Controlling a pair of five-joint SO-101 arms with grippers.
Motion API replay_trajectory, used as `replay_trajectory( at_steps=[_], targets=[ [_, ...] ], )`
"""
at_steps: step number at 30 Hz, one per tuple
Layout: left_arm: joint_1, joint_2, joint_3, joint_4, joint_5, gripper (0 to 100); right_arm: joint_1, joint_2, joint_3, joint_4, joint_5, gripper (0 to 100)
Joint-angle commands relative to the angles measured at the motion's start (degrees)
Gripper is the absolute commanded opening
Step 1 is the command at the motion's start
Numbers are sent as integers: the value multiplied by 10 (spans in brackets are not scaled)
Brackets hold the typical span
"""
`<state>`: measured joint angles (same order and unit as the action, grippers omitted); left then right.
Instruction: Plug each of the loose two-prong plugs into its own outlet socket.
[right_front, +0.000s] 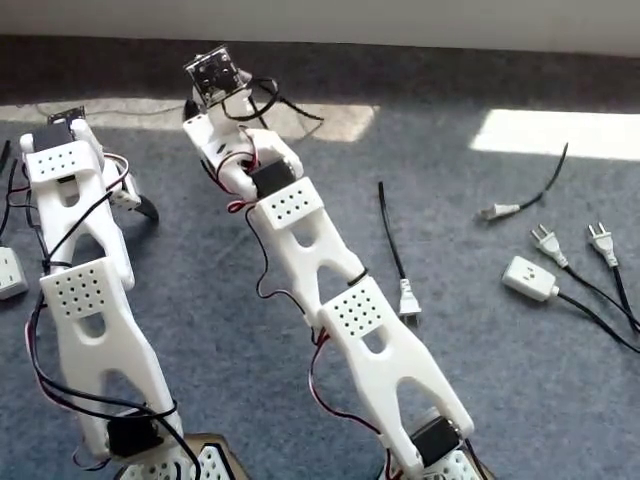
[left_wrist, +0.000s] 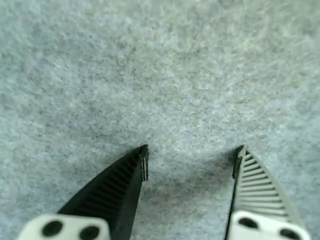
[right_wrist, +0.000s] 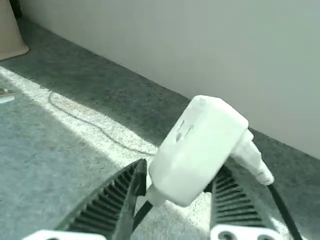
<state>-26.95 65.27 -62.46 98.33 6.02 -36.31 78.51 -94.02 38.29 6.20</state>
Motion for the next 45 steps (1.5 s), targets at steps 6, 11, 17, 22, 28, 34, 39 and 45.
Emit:
replay_trajectory(
  at_steps=[6,11,17,22,28,34,39,45],
  targets=[
    [-2,5,-1,-8,-2,272,-31,-14,-44,-12,-3,208],
    [-3,5,0,-8,-2,271,-29,-15,-46,-58,-3,207],
    [-9,5,-2,-8,-1,271,-38,-55,-71,-39,-4,204],
    [-9,4,-2,-7,-1,271,-58,-138,-70,-13,-3,149],
    [-15,0,-7,-8,1,271,-79,-257,-69,-13,-2,129],
    [-20,0,-134,-4,2,271,-85,-358,-69,-13,15,128],
    [-44,0,-316,-3,2,271,-85,-409,-69,-13,168,127],
    [-90,-84,-320,8,2,271,-86,-452,-69,-13,213,120]
  ],
)
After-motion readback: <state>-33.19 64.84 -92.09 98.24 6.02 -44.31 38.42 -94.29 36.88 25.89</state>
